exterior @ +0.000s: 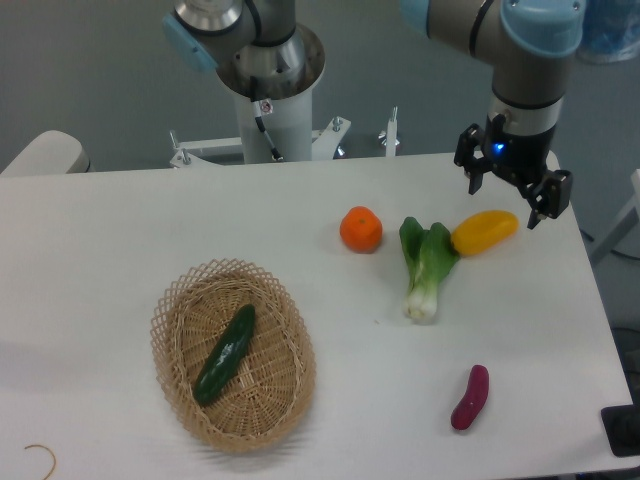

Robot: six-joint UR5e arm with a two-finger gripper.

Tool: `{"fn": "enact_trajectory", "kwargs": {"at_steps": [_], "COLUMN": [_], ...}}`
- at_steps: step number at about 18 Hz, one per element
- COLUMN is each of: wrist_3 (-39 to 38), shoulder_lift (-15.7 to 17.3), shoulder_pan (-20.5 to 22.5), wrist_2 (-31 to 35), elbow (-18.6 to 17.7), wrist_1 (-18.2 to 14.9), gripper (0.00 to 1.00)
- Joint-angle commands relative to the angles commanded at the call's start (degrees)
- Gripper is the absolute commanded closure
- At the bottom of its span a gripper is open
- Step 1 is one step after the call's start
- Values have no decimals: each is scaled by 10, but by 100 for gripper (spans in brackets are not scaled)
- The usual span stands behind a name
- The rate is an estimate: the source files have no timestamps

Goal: Place the cucumber in the basket

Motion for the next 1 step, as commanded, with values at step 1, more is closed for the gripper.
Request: {"fn": "enact_trajectory", "kwargs": {"at_steps": [1], "wrist_3": [0], "shoulder_lift": [0], "shoulder_pan": [1], "wrist_2": [-1], "elbow": [0], "wrist_1": [1], "gripper": [0]}}
